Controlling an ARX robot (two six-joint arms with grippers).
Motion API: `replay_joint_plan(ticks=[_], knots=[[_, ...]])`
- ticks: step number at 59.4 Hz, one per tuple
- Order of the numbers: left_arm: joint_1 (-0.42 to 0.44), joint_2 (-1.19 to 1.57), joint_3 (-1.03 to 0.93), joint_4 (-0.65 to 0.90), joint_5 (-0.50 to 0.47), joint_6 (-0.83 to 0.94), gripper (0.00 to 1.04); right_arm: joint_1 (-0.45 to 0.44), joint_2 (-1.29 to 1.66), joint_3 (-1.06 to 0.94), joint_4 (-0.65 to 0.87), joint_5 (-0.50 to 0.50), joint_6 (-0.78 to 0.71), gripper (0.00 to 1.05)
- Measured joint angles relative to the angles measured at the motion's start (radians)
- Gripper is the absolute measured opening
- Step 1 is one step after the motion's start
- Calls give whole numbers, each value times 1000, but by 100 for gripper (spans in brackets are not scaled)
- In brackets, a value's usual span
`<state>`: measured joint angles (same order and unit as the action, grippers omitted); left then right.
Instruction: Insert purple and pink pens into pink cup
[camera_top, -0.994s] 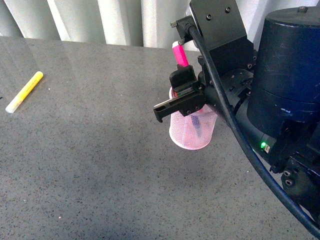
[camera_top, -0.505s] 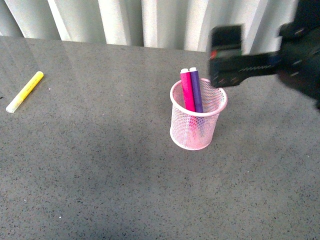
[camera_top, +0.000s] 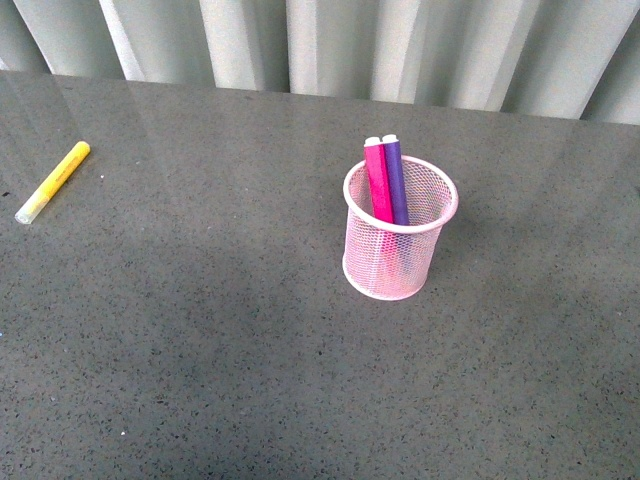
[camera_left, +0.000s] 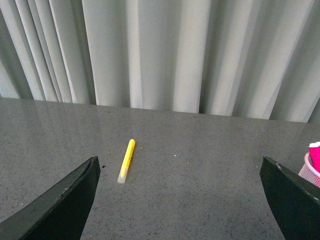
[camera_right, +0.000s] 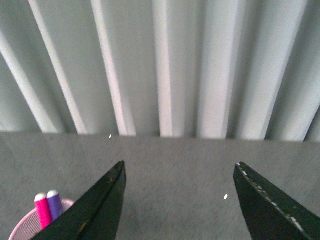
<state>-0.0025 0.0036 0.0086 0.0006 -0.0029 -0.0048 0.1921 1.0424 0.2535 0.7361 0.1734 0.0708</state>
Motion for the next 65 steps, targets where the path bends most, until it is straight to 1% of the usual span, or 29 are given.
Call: replay_joint_plan(ticks=[2,6,8,9,15,16,20,24,26,28,34,39,43,46,65], knots=[[0,-1,0,0,0,0,98,-14,-33,-18,26,-8,-23,59],[0,-1,0,0,3,0,98,-34,-76,-45,27,-19,-44,48],[0,-1,0,0,3,0,98,-46,-97,-64,21,-27,-51,41],[0,-1,0,0,3,0,98,-49,-103,-69,18,-29,-52,39],[0,-1,0,0,2,0,98,-72,-167,-117,-13,-64,-64,18],[0,-1,0,0,2,0,98,-74,-174,-121,-15,-67,-65,16],[0,-1,0,0,2,0,98,-89,-225,-142,-39,-79,-71,3],[0,-1,0,0,3,0,98,-102,-261,-158,-61,-89,-70,3],[0,-1,0,0,3,0,98,-134,-286,-168,-79,-137,-70,3],[0,-1,0,0,3,0,98,-158,-305,-175,-91,-163,-70,3],[0,-1,0,0,1,0,98,-188,-365,-191,-131,-167,-70,3],[0,-1,0,0,2,0,98,-189,-411,-202,-164,-173,-70,3],[0,-1,0,0,2,0,98,-190,-424,-228,-135,-174,-71,3],[0,-1,0,0,2,0,98,-190,-437,-229,-143,-174,-71,3],[0,-1,0,0,2,0,98,-190,-628,-231,-323,-172,-70,3]])
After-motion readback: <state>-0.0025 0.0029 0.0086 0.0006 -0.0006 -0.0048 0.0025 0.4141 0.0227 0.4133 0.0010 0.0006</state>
